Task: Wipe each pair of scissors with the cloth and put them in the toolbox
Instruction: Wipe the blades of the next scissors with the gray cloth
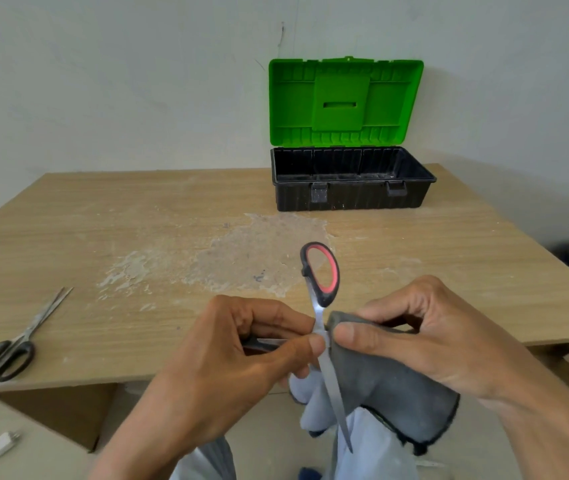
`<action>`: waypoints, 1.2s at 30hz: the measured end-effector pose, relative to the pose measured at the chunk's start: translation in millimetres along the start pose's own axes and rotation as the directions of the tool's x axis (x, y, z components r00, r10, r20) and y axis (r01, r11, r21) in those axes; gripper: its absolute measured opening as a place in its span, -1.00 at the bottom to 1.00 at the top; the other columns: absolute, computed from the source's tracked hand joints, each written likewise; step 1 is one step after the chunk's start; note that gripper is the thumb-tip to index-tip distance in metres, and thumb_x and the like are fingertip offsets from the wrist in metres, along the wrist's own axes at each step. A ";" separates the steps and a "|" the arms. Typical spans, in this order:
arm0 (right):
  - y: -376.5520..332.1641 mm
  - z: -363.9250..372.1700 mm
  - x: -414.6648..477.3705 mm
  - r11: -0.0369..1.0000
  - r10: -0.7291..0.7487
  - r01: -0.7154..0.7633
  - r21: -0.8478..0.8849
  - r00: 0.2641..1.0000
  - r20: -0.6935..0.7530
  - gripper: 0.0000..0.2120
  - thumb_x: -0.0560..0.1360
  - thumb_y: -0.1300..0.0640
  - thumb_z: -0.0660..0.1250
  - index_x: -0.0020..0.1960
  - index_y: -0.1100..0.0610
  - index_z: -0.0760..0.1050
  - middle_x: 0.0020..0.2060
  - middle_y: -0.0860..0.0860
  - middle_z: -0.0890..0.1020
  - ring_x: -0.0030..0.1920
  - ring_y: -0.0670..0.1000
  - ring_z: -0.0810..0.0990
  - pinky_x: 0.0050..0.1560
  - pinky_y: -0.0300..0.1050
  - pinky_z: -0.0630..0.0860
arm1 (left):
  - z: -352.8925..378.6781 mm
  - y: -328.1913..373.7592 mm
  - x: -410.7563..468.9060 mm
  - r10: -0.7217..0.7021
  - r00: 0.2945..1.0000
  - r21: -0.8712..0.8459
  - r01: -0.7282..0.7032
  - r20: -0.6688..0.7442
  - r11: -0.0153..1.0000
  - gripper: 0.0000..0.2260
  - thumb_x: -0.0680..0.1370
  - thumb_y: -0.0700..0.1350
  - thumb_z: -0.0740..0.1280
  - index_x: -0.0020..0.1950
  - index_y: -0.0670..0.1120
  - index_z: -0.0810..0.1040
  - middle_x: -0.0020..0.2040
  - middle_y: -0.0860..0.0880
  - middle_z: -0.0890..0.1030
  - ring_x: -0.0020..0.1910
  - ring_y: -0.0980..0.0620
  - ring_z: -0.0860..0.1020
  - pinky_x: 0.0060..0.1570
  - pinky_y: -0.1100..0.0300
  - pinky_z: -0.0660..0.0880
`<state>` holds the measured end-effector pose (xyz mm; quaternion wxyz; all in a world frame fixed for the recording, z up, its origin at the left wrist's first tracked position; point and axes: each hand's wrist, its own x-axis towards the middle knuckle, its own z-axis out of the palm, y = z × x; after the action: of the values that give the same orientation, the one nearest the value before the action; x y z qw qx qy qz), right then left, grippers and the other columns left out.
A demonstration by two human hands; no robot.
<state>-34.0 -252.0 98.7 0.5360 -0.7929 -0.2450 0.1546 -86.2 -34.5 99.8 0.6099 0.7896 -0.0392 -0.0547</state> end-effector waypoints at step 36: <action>-5.2 -5.4 -4.5 0.998 0.028 -0.032 -0.061 0.998 -0.061 -0.78 0.47 -0.14 0.47 -0.18 -0.05 0.80 -0.29 0.03 0.78 -0.25 0.05 0.74 -0.14 -0.16 0.51 | -13.1 0.7 0.4 -0.014 1.000 -0.102 0.013 -0.001 0.995 -0.90 0.33 -0.05 0.50 -0.20 -0.02 0.75 -0.36 -0.07 0.69 -0.42 0.14 0.58 -0.34 0.33 0.49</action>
<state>-36.1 -257.0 105.5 0.5159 -0.8170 -0.2217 0.1310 -84.0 -22.2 103.7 0.6490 0.7578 -0.0306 -0.0602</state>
